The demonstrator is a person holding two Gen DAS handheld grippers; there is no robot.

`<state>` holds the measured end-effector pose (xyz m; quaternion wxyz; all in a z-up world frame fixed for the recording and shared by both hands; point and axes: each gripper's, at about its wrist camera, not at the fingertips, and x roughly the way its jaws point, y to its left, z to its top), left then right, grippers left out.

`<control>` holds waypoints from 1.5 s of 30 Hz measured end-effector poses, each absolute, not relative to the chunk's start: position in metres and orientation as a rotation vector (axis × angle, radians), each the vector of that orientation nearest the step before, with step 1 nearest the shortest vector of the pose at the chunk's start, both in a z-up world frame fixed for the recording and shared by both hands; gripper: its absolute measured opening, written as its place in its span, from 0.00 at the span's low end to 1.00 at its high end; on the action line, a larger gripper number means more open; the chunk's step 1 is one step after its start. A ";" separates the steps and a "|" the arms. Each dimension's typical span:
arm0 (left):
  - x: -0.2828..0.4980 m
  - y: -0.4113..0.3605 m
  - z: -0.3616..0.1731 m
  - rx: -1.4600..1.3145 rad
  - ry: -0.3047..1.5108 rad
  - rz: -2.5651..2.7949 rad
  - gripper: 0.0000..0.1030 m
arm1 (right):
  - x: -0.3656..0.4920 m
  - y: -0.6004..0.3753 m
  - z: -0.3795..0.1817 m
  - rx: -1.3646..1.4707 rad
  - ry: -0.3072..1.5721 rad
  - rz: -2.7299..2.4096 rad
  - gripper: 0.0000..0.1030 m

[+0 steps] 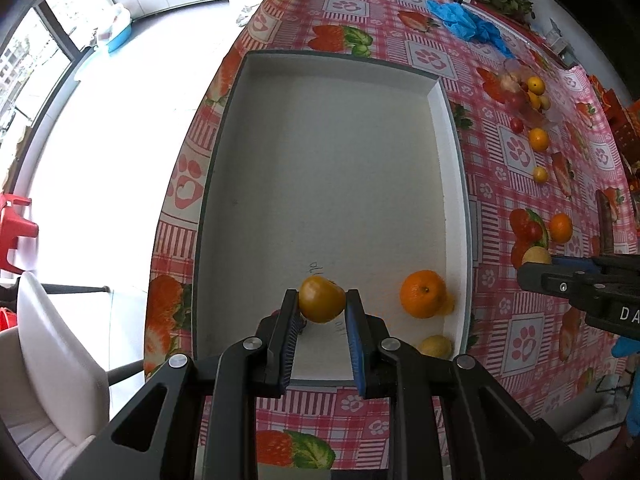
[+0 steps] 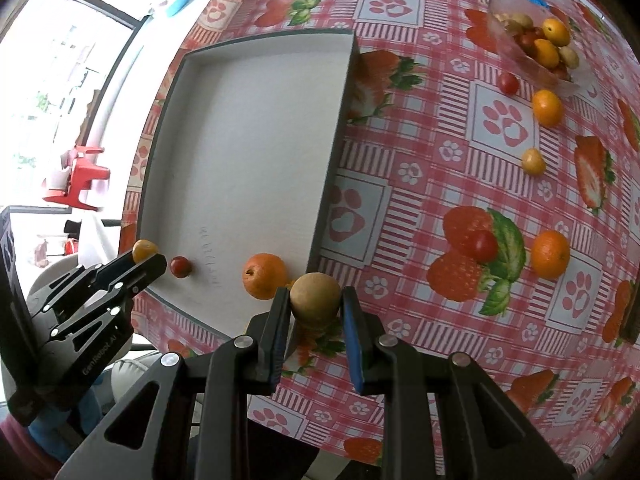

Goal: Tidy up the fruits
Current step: 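Carry the yellow tomato and kiwi over the tray and open both tools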

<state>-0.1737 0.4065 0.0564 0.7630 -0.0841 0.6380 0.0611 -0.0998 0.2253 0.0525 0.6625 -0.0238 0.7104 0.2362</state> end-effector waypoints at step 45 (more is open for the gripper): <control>-0.160 0.412 0.032 -0.187 1.424 0.112 0.24 | -0.097 0.293 0.030 -0.085 1.632 0.601 0.27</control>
